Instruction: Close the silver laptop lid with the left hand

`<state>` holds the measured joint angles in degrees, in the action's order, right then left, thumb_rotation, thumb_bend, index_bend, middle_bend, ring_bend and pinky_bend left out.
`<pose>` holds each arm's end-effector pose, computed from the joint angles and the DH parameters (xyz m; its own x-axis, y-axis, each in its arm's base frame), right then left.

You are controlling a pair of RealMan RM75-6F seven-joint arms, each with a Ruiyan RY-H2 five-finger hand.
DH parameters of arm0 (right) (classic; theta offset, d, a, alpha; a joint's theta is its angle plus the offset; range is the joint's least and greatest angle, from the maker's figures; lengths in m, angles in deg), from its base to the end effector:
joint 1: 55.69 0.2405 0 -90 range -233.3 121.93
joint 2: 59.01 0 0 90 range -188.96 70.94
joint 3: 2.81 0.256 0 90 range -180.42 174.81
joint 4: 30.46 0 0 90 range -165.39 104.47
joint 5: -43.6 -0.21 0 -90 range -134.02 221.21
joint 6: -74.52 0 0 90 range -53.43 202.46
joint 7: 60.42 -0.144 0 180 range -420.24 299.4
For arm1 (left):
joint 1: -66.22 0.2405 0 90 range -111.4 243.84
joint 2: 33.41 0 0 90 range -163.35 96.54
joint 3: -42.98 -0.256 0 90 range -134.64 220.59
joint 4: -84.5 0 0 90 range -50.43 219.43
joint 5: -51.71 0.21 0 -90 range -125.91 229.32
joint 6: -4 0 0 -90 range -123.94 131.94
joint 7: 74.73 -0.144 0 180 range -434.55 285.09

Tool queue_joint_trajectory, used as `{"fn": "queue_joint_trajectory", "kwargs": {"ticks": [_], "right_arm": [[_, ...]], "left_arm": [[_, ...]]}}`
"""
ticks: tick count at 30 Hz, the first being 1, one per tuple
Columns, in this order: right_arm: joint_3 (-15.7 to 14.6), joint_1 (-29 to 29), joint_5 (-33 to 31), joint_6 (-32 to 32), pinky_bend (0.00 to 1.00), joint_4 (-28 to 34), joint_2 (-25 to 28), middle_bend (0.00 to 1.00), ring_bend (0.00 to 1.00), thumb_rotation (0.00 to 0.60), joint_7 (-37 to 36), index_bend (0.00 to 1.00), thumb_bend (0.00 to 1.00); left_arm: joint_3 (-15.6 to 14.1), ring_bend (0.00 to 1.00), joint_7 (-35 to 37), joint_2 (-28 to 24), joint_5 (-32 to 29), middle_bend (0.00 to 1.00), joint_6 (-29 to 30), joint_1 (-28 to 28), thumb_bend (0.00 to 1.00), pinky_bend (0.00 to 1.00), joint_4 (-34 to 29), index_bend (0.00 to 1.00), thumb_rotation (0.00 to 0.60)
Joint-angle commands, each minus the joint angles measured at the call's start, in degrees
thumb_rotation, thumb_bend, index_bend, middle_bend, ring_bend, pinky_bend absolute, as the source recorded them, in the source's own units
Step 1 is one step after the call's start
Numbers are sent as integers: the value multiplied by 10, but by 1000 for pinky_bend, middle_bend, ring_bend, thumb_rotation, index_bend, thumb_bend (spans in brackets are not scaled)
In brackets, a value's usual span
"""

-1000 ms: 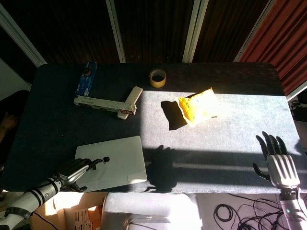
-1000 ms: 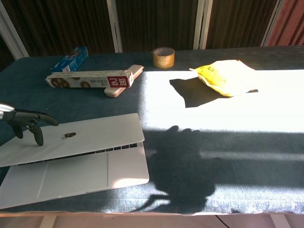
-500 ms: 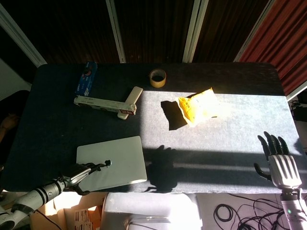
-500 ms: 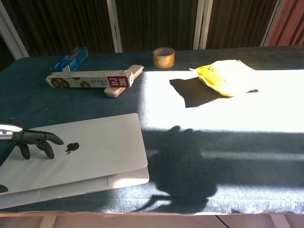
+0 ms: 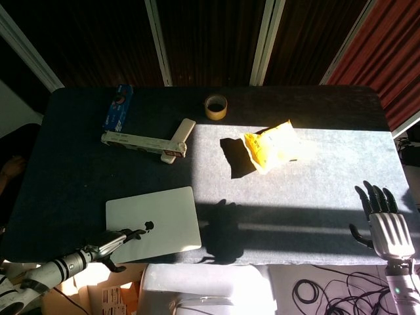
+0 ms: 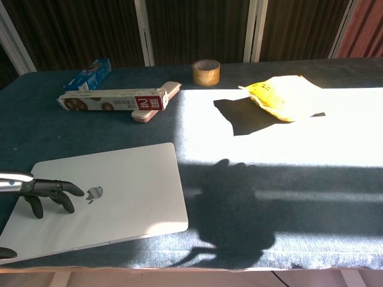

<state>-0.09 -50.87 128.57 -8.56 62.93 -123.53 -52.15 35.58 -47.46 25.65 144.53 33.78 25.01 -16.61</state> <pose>-0.3112 -0.1798 0.1510 0.5001 -0.0425 0.8649 -0.8657 0.0007 0.5005 -0.2318 0.2410 0.0503 0.3231 0.8228 0.4675 0.9460 -0.2944 -0.1356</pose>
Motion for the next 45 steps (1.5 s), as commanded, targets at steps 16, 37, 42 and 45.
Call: {"fn": "queue_joint_trajectory", "kwargs": {"ticks": [16,37,42,45], "right_arm": [[1,-3,-1,-2,0,-1,3,0,0,600,-4,0,260],[0,-5,3,-10,0,1,-6,0,0,600,16,0,260],[-1,-6,6,-12,0,-1,-6,0,0,600,18,0,260],[-2,-7,8,-14,0,-1,-5,0,0,600,15,0,260]], "left_arm": [[16,59,-56,-96,8,130,230,55,270,194,-20,31,600],[86,32,-259,65,-104,102,647,301,206,158,120,0,600],[91,23,-298,90,-98,93,654,311,190,154,132,0,600],[90,23,-296,89,-89,93,646,312,189,154,130,0,600]]}}
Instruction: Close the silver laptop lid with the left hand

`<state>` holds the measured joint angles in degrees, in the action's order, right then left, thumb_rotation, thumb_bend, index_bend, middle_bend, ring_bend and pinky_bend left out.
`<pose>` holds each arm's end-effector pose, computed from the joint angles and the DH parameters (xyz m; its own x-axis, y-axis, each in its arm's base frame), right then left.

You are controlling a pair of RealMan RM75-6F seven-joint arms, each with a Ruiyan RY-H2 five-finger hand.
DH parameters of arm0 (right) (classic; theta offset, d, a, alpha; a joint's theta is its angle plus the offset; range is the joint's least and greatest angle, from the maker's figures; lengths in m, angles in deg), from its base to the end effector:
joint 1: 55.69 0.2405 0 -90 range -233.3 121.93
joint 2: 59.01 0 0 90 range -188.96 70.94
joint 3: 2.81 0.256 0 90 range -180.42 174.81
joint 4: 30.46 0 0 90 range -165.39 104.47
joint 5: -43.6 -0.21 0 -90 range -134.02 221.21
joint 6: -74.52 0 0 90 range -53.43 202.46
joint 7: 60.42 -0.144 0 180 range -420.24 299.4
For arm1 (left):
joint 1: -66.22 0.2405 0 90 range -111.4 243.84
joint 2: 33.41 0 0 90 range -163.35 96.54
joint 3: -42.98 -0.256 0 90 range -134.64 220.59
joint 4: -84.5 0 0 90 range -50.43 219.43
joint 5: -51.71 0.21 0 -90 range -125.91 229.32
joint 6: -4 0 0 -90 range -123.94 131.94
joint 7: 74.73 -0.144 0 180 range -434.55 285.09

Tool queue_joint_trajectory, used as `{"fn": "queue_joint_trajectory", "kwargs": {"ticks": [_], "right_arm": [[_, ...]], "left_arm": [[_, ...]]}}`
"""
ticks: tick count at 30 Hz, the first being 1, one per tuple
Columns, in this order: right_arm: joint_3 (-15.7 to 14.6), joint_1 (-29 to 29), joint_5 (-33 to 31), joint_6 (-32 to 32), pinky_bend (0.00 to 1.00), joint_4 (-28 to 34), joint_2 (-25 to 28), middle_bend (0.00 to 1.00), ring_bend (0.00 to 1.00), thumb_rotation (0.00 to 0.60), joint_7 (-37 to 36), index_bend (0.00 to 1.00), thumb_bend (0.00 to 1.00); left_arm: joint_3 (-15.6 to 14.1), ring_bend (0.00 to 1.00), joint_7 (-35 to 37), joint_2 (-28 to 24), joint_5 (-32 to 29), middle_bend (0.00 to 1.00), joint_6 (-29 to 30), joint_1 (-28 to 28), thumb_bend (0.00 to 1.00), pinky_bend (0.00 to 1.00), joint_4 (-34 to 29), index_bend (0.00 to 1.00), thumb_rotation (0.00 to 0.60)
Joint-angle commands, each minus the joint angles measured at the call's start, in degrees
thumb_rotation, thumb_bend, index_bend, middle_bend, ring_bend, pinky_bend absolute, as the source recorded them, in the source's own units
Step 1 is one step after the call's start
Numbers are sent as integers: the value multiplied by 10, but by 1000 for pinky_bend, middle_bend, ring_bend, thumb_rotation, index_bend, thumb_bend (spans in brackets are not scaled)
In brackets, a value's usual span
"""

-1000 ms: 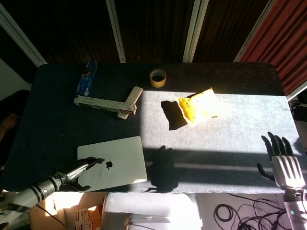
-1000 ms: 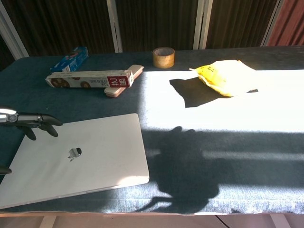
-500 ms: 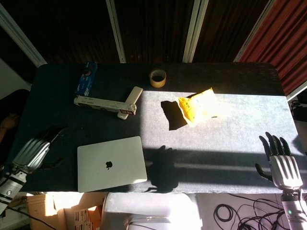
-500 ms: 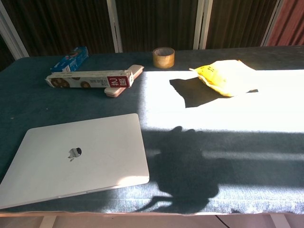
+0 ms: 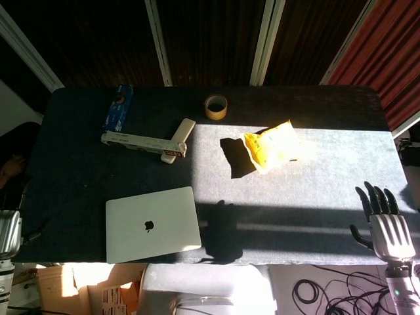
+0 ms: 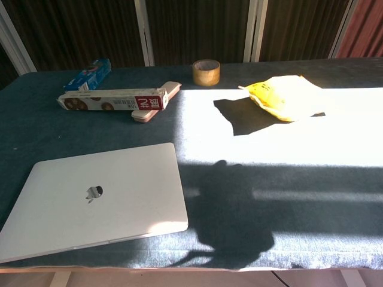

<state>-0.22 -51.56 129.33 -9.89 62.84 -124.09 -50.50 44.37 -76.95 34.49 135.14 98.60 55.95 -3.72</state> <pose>-0.3100 -0.1757 0.1501 0.5192 -0.0264 0.8543 -0.8546 0.0002 0.5194 -0.2996 0.2040 0.1653 0.4211 -0.1772 0.8895 0.8998 -0.0420 -0.4344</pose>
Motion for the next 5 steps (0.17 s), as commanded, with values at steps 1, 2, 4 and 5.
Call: {"fn": "queue_joint_trajectory", "kwargs": {"ticks": [1,2,4,5], "right_arm": [[-1,-1,1,-2,0,0,1,0,0,600,-2,0,260],[-1,-2,2,-2,0,-1,1,0,0,600,-2,0,260],[-1,-2,1,-3,0,-1,1,0,0,600,-4,0,260],[0,-3,1,-3,0,-2,2,0,0,600,-4,0,260]], "left_arm": [[3,23,-2,1,8,93,-3,3,188,154,1,0,600],[3,23,-3,1,8,93,-4,4,188,154,1,0,600],[5,23,-4,1,9,92,-8,5,187,154,0,0,600],[5,23,-3,1,9,93,-12,5,186,154,0,0,600]]}}
